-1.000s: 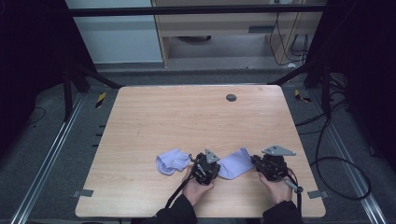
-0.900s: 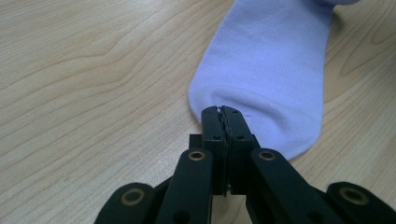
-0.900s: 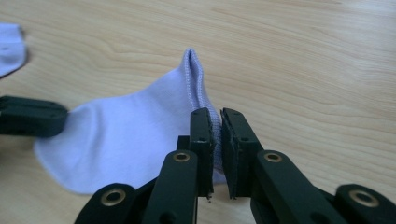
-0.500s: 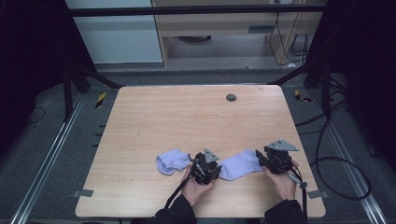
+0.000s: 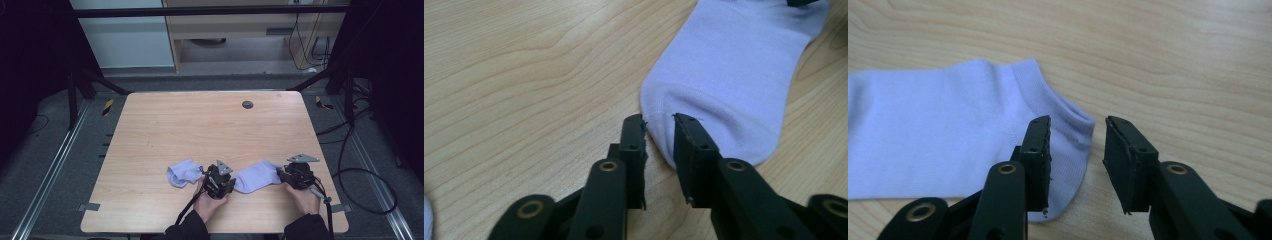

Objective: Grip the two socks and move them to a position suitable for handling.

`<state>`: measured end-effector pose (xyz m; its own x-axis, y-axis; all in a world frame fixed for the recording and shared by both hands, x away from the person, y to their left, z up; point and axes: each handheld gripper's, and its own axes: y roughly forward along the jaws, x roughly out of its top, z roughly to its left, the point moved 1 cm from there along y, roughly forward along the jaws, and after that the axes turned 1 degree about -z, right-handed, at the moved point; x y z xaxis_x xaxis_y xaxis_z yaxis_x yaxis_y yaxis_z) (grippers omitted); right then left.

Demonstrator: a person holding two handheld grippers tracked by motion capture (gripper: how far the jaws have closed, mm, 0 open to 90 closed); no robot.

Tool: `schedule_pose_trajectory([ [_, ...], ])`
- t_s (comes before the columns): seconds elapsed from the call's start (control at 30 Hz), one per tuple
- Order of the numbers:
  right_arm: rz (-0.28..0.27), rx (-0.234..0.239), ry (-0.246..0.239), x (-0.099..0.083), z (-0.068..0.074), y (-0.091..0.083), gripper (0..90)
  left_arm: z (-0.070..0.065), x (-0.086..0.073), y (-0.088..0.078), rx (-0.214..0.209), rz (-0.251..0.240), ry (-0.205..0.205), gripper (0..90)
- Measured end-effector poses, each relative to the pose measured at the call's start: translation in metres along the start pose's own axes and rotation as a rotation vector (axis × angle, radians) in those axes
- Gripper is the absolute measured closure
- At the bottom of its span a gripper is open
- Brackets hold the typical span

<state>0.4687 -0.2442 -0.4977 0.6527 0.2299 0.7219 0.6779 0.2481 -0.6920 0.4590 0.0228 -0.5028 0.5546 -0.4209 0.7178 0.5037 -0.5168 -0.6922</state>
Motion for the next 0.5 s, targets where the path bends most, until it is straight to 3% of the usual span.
schedule_pose_trajectory([
  [0.1,0.028,0.003,-0.004,-0.002,-0.0009,0.005,66.0,-0.0009,-0.0005,0.002,0.004,0.003,-0.008,79.9],
  [0.23,0.025,0.019,0.013,-0.004,0.0005,0.005,73.9,-0.0021,0.0002,0.0028,0.004,0.007,-0.011,87.9],
  [0.37,0.035,0.041,0.035,-0.0038,0.0023,0.0045,85.1,-0.0014,0.0019,0.0036,0.003,0.009,-0.011,88.9],
  [0.5,0.04,0.044,0.03,-0.0033,0.003,0.0014,87.0,0.0007,0.0053,0.0042,0.007,-0.006,-0.012,89.2],
])
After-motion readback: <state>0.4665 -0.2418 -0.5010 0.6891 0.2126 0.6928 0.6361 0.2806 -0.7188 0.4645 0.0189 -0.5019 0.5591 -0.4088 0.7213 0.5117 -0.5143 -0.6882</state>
